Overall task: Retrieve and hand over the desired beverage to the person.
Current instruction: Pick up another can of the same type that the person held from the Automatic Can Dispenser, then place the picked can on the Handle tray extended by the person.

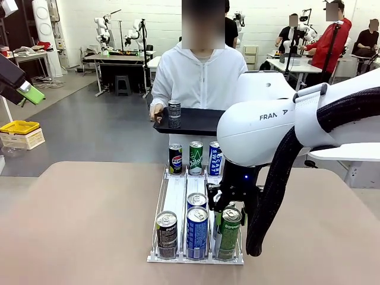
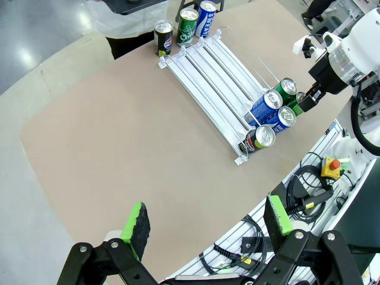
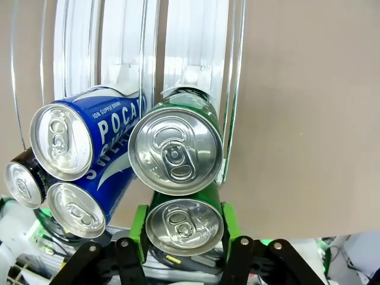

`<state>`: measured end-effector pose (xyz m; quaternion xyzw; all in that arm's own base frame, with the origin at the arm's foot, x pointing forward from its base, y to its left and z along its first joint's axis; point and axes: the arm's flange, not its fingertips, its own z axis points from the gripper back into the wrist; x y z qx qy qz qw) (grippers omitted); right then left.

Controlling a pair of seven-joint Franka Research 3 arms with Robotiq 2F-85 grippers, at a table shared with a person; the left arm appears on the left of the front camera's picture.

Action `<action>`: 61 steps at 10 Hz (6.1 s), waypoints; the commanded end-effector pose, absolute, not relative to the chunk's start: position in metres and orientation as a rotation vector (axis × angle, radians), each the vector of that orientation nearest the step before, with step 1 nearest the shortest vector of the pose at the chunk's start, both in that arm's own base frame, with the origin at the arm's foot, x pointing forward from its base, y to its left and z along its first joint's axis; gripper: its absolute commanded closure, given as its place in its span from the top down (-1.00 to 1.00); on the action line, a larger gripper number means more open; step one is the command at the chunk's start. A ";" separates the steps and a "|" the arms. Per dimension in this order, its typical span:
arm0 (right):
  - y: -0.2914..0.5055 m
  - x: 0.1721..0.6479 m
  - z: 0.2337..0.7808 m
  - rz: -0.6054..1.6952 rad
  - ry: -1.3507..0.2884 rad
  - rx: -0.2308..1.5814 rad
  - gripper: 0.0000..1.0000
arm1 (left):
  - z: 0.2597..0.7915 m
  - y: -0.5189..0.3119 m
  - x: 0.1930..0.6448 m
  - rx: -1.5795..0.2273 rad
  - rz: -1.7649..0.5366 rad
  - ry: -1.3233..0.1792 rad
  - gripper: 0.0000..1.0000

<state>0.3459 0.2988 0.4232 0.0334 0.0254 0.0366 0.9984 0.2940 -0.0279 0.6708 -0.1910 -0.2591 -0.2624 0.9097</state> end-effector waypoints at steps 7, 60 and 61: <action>0.300 0.317 0.510 0.120 0.028 0.064 -0.19 | 0.671 -0.030 0.294 -0.405 -0.537 -0.544 1.00; 0.383 0.530 0.637 -0.039 0.022 0.015 0.15 | 0.671 -0.030 0.294 -0.405 -0.537 -0.544 1.00; 0.383 0.531 0.632 -0.039 0.035 0.012 0.15 | 0.671 -0.030 0.294 -0.405 -0.537 -0.544 1.00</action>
